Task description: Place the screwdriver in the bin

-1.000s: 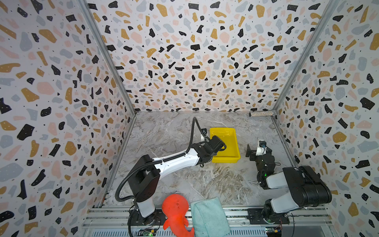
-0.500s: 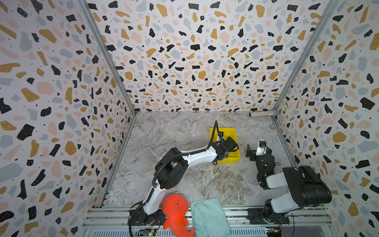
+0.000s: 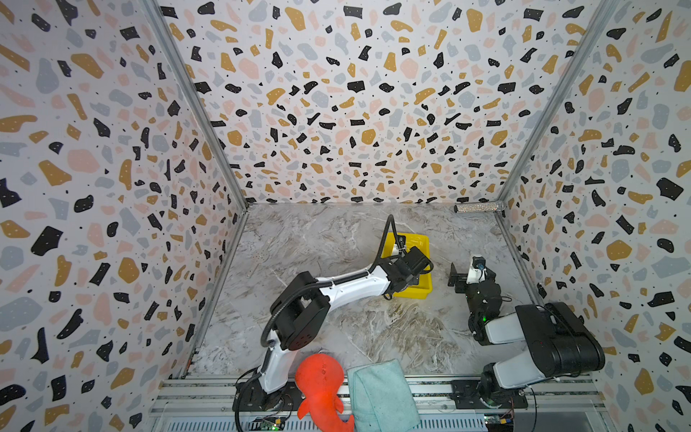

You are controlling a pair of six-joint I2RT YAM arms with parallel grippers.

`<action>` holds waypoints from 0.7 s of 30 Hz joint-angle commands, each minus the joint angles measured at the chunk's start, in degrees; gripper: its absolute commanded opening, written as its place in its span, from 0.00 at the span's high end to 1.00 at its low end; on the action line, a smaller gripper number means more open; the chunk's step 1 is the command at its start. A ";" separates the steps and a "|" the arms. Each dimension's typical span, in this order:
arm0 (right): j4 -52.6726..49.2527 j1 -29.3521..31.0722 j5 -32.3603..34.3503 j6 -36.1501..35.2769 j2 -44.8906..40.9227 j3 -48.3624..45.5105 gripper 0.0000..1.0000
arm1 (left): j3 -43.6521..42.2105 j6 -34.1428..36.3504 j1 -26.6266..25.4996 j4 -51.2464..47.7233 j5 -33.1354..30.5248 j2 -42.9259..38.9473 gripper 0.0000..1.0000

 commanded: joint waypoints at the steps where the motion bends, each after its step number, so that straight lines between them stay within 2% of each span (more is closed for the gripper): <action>1: -0.04 -0.07 -0.11 0.05 -0.68 0.56 0.01 | -4.85 2.50 -0.18 2.38 -9.56 -9.25 0.00; 7: -0.06 -0.09 -0.02 0.06 -0.68 0.55 0.01 | -19.51 3.52 -0.05 5.58 -27.68 -25.77 0.00; 10: 0.01 -0.12 -0.07 0.05 -0.70 0.56 0.01 | -29.68 1.24 0.17 7.00 -38.10 -33.86 0.00; 11: -0.05 -0.10 -0.06 0.00 -0.70 0.53 0.01 | -34.17 3.99 0.18 10.50 -40.00 -37.02 0.00; 14: -0.05 -0.14 -0.07 0.03 -0.71 0.57 0.01 | -47.78 18.62 0.61 26.01 -37.98 -46.39 0.00; 17: -0.02 -0.09 -0.08 0.01 -0.71 0.55 0.01 | -60.08 28.12 1.87 41.00 -35.30 -54.33 0.00; 19: -0.05 -0.09 -0.07 0.04 -0.69 0.55 0.01 | -65.09 29.50 3.71 45.84 -36.41 -57.77 0.00; 21: 0.07 -0.08 -0.07 0.04 -0.70 0.55 0.01 | -69.07 30.38 8.61 49.56 -33.84 -59.88 0.00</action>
